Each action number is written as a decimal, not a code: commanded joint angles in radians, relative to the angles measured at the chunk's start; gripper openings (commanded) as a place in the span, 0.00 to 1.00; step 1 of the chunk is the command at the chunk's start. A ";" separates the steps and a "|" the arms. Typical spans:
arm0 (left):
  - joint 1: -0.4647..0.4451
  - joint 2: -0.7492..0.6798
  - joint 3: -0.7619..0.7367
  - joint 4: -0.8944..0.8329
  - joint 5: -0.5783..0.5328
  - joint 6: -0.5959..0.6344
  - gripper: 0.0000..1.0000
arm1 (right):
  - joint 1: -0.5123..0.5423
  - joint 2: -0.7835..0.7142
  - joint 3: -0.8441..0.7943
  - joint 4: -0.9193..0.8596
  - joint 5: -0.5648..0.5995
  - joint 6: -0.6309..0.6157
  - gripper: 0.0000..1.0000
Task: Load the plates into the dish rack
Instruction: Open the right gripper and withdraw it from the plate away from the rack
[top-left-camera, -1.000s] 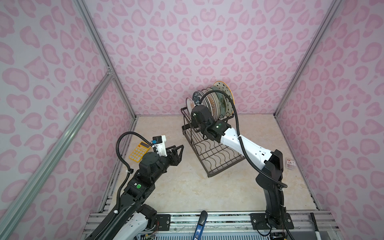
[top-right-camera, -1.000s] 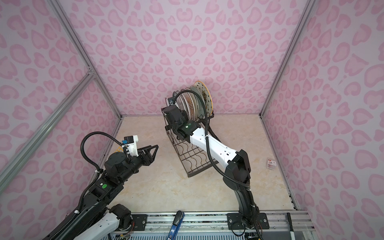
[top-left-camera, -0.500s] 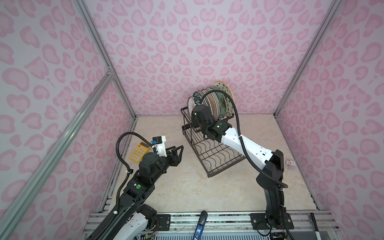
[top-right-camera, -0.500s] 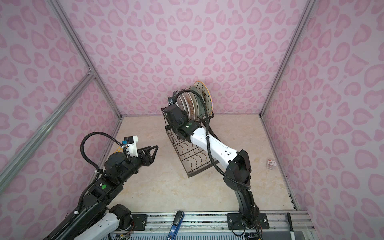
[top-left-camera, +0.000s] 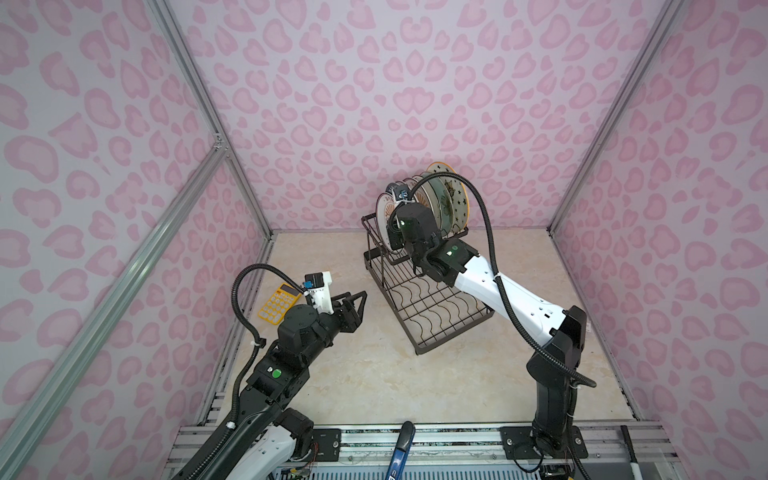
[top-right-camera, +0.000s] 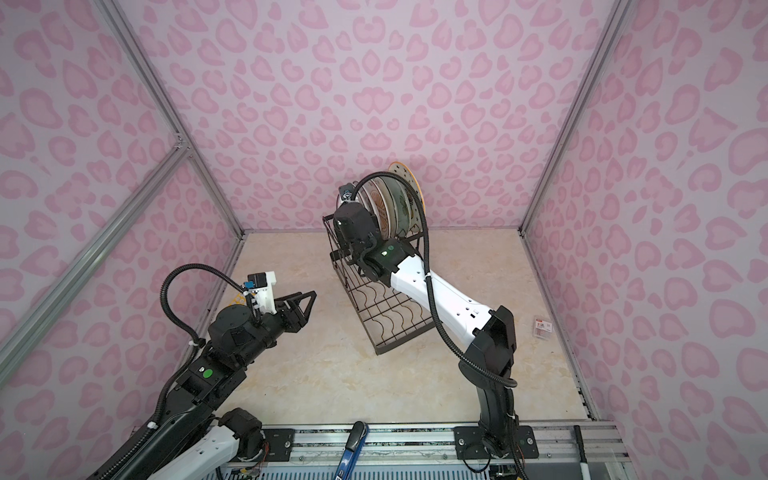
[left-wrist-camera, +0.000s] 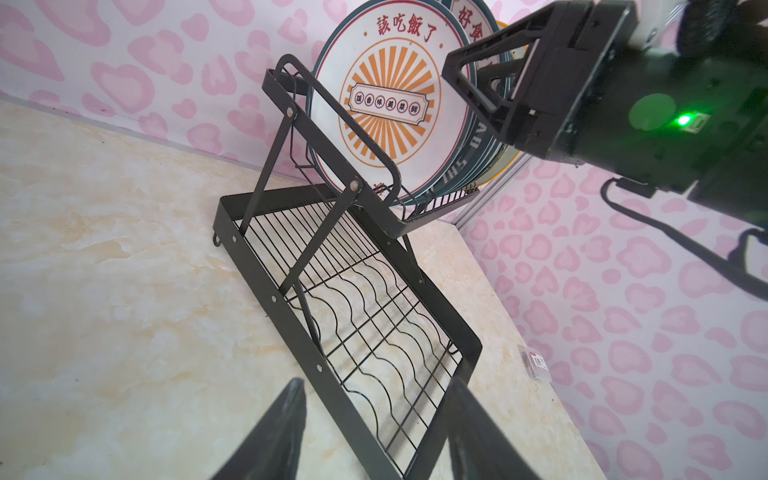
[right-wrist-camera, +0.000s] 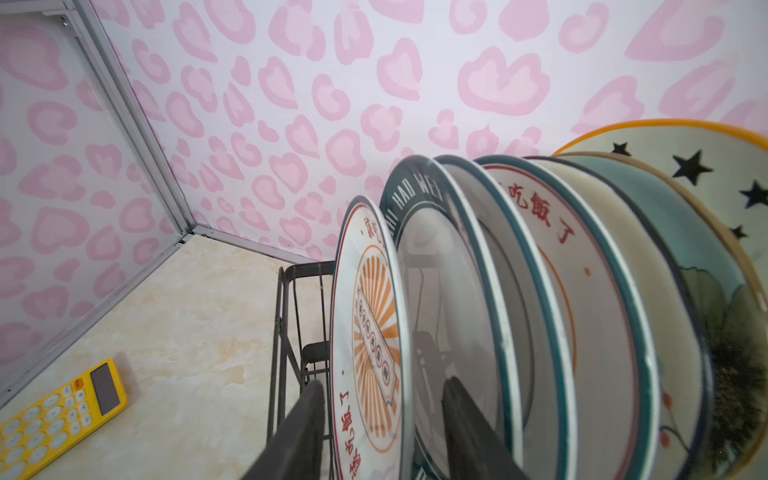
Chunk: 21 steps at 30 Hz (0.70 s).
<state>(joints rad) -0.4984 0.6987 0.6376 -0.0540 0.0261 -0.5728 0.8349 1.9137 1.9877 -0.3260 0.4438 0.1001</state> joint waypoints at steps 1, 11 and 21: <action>0.001 0.000 0.007 0.011 -0.005 0.008 0.57 | 0.005 -0.028 -0.040 0.092 -0.024 -0.019 0.45; 0.002 0.079 0.096 -0.037 -0.018 0.075 0.61 | 0.013 -0.183 -0.253 0.251 -0.027 -0.037 0.47; 0.011 0.189 0.212 -0.075 -0.062 0.194 0.71 | -0.015 -0.348 -0.493 0.346 0.062 -0.067 0.57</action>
<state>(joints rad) -0.4911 0.8669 0.8192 -0.1287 -0.0078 -0.4381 0.8333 1.5936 1.5337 -0.0414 0.4648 0.0410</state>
